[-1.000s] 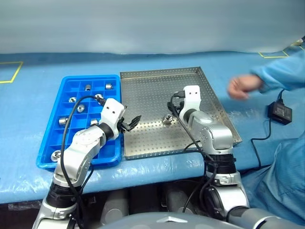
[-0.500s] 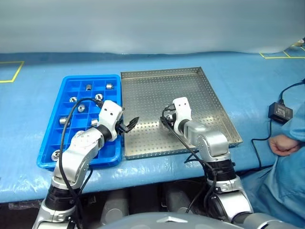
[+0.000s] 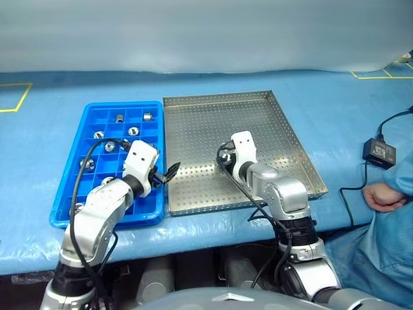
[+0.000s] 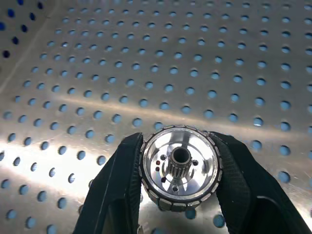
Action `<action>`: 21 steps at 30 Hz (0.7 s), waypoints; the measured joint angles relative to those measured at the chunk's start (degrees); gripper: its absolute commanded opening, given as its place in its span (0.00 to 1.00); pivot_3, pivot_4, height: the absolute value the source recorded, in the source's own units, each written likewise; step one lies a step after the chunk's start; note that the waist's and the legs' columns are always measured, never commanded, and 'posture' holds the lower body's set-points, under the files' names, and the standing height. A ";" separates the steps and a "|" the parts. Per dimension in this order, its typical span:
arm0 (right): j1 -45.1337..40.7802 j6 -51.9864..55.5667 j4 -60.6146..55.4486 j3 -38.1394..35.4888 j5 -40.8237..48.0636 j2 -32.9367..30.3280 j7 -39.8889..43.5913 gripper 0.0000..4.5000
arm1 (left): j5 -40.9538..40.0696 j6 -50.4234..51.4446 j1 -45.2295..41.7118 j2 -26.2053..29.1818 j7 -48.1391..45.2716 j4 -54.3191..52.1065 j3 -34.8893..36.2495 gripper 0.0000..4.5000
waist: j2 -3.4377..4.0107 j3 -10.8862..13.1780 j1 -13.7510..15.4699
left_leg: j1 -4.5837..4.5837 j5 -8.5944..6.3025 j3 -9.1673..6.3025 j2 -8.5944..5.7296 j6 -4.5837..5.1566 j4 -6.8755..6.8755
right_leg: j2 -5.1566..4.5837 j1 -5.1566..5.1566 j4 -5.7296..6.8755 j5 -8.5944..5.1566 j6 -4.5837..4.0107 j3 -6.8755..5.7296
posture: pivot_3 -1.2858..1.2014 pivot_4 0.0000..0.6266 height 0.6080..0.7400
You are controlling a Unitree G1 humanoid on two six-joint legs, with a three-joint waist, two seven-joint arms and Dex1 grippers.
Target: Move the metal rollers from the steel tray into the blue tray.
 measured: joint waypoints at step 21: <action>-10.80 -8.64 3.61 19.36 2.25 3.66 16.66 0.38 | -1.74 12.17 18.29 0.07 6.54 -22.62 14.63 0.81 | -0.03 0.01 7.14 | 0.00 0.01 -0.21 0.00 -0.03 0.04 | -0.12 0.09 -0.04 -0.32 -0.50 -0.32 | 0.66 0.24 1.00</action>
